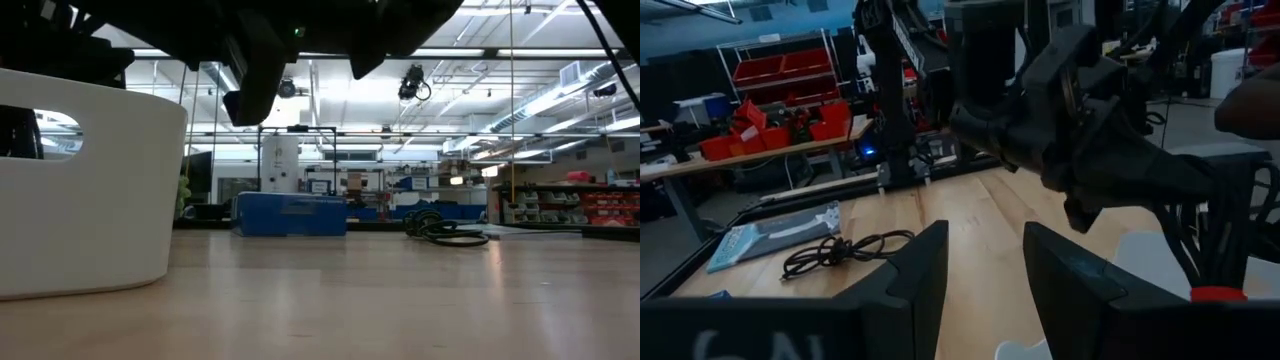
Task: Pick and place USB-C Cables
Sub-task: Put the left black charger cable into the white basket, then put the black charger cable into the white basket
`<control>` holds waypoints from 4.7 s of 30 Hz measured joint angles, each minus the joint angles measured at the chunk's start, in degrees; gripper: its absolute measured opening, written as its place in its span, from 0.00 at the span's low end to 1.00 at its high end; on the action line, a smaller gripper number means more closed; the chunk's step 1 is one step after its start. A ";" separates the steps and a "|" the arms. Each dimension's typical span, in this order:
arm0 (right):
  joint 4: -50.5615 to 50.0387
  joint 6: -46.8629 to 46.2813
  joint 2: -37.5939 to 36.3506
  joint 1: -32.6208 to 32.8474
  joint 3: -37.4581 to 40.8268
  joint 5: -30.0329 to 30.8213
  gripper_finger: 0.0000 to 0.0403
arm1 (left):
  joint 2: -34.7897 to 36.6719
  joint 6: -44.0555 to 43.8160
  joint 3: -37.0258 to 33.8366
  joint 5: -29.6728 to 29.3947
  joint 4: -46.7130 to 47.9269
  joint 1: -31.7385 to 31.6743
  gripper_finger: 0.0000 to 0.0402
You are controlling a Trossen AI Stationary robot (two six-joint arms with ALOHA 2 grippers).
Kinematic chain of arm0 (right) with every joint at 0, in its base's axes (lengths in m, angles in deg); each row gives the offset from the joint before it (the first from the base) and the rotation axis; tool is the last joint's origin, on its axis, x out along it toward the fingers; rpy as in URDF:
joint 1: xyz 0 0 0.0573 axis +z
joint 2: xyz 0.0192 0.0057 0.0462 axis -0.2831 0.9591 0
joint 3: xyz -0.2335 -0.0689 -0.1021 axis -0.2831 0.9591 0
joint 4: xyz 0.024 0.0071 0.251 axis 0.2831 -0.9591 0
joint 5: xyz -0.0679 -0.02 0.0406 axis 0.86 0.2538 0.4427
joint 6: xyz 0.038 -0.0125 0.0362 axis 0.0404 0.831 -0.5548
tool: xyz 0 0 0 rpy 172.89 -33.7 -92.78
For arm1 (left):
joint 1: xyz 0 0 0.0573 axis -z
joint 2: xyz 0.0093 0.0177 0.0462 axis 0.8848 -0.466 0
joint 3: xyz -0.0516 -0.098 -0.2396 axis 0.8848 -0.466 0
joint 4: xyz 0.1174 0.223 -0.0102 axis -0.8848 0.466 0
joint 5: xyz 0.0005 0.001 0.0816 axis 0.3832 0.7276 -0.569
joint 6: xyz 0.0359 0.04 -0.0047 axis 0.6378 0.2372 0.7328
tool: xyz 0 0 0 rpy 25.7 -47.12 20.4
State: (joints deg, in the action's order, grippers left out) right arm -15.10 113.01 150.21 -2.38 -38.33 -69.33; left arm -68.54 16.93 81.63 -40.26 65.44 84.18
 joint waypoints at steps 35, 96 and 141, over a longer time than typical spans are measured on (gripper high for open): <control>-21.68 -15.14 -9.14 4.22 -0.15 14.25 0.30 | 0.00 -0.01 -0.01 0.02 0.18 0.01 0.35; -70.79 -50.02 -20.47 -6.44 5.33 42.33 0.22 | 0.00 -0.02 0.00 0.01 0.18 0.01 0.35; -81.22 25.76 -20.68 -15.39 16.79 39.83 0.68 | 0.00 -0.02 0.01 0.00 0.21 0.02 0.35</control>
State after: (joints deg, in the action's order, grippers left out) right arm -96.31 138.77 129.54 -17.77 -21.54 -29.50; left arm -68.54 16.91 81.64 -40.27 65.65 84.20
